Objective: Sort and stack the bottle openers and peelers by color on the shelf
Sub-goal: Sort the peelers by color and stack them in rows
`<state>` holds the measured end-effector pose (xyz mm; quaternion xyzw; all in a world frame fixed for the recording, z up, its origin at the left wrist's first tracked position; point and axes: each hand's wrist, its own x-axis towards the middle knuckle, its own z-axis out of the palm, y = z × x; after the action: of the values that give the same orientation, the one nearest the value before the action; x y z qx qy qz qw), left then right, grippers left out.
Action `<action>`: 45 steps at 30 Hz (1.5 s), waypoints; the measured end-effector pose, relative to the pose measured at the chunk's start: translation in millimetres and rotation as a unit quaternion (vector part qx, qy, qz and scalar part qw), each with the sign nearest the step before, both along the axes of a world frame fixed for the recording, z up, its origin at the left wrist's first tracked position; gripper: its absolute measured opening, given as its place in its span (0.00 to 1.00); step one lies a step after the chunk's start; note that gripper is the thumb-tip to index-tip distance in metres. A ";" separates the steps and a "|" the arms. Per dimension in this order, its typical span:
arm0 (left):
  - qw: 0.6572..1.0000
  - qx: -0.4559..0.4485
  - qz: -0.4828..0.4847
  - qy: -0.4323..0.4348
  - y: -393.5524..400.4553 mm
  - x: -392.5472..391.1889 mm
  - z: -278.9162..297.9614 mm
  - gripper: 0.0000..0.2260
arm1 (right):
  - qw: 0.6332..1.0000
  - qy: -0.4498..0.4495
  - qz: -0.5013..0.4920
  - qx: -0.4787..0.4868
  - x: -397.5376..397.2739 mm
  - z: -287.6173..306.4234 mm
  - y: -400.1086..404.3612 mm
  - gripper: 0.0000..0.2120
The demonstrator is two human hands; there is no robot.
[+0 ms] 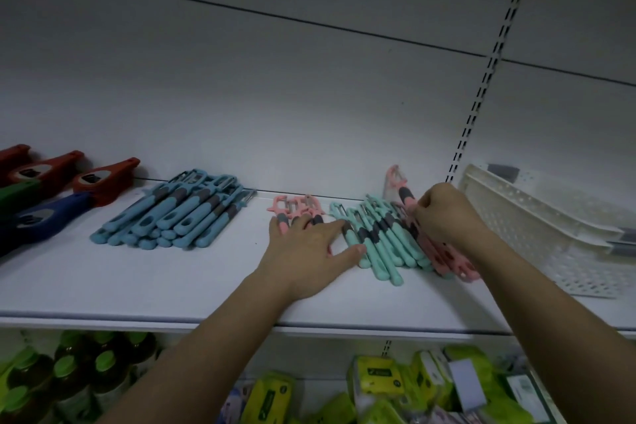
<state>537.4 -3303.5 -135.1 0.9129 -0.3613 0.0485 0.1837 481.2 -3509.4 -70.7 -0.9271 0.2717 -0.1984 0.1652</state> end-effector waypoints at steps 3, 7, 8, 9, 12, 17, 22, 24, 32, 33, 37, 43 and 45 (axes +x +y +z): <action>0.993 -0.109 0.026 -0.034 0.4 3.4 0.8 0.28 | 0.993 -0.097 0.046 0.047 -3.9 11.6 21.2 0.14; 0.925 -0.361 0.002 0.119 -5.7 0.2 23.2 0.21 | 0.959 -0.154 0.182 0.153 -7.7 15.7 57.5 0.08; 0.885 -0.416 -0.017 0.210 -11.1 0.2 33.1 0.19 | 0.953 -0.147 0.209 0.161 -6.6 14.6 63.6 0.07; 0.840 -0.464 -0.023 0.280 -18.0 2.6 41.2 0.16 | 0.948 -0.131 0.235 0.170 -5.9 14.1 68.0 0.04; 0.772 -0.532 -0.026 0.348 -35.8 13.6 58.5 0.07 | 0.934 -0.102 0.262 0.219 -10.4 18.4 64.4 0.07; 0.704 -0.547 -0.070 0.448 -57.8 12.2 56.9 0.06 | 0.998 -0.035 0.055 0.023 -20.3 18.6 9.5 0.06; 0.646 -0.525 -0.105 0.544 -65.8 7.6 42.1 0.06 | 0.981 0.186 0.010 -0.057 -21.5 -1.0 -9.9 0.18; 0.655 -0.499 -0.122 0.554 -64.6 8.3 37.4 0.09 | 0.981 0.185 0.001 -0.053 -14.3 -7.0 -16.6 0.14; 0.739 -0.456 -0.130 0.478 -62.9 7.5 31.1 0.11 | 0.991 0.113 -0.033 0.067 -14.5 -5.8 -31.4 0.10; 0.733 -0.462 -0.129 0.482 -63.5 8.1 31.6 0.12 | 0.992 0.096 -0.033 0.071 -17.2 -4.4 -35.1 0.11; 0.681 -0.479 -0.138 0.536 -64.8 6.8 32.6 0.12 | 0.994 0.062 -0.025 0.083 -24.8 -1.4 -44.0 0.11; 0.625 -0.502 -0.129 0.584 -63.8 4.9 33.4 0.13 | 0.967 -0.081 0.060 0.233 -28.9 13.7 -17.8 0.12; 0.615 -0.499 -0.121 0.598 -63.8 2.7 34.2 0.13 | 0.947 -0.073 0.125 0.286 -27.7 19.9 1.8 0.13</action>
<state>540.1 -3367.3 -100.9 0.4550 -0.1991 -0.3580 0.7907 453.6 -3507.6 -50.8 -0.8507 0.1861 -0.1571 0.4659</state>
